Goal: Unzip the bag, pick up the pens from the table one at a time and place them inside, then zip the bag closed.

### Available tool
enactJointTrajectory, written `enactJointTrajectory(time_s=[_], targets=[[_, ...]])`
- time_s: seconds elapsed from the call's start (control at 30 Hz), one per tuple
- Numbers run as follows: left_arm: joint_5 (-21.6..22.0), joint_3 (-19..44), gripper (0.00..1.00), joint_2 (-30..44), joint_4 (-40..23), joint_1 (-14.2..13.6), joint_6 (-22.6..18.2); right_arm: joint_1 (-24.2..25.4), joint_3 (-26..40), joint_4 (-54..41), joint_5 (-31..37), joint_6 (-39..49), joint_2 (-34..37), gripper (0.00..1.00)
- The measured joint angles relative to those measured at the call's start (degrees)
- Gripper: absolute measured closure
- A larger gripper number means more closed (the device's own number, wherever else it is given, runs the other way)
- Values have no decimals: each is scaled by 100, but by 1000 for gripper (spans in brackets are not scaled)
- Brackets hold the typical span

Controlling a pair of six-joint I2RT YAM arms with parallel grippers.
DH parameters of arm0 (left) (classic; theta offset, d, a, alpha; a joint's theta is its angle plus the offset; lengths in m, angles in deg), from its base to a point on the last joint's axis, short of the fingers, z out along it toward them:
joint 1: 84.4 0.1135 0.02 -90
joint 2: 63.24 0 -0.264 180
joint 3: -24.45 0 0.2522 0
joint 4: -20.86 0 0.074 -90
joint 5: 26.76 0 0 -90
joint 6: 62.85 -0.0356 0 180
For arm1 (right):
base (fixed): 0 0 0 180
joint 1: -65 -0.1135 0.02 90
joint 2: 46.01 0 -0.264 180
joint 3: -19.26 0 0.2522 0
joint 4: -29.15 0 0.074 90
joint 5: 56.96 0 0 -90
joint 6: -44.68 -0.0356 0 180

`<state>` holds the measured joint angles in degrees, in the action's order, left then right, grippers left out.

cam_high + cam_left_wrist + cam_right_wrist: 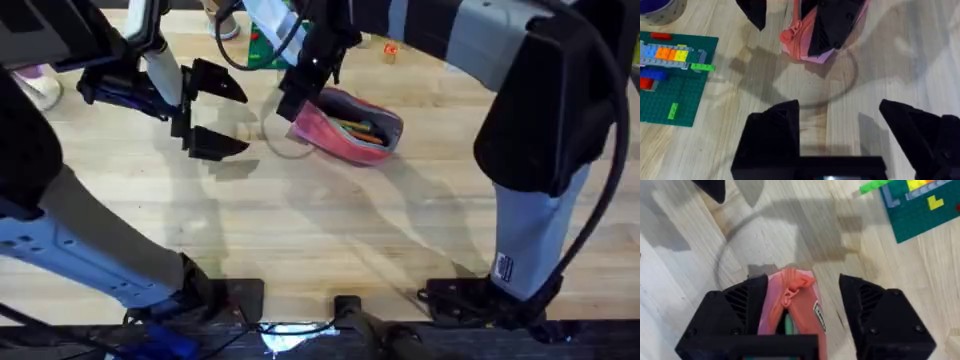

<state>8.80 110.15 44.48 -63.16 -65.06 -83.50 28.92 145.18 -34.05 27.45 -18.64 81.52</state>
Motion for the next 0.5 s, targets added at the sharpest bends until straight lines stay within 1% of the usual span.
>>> enactJointTrajectory(time_s=[0.1,0.27,0.37,0.5], targets=[[1,0,7,0,0,0,0,0,0,16,-1,-2,0,228],[0,0,7,0,0,0,-2,0,0,65,1,17,0,393],[0,0,8,0,0,0,0,0,0,67,-1,17,0,450],[0,0,8,0,0,0,0,0,0,71,-6,17,0,615]])
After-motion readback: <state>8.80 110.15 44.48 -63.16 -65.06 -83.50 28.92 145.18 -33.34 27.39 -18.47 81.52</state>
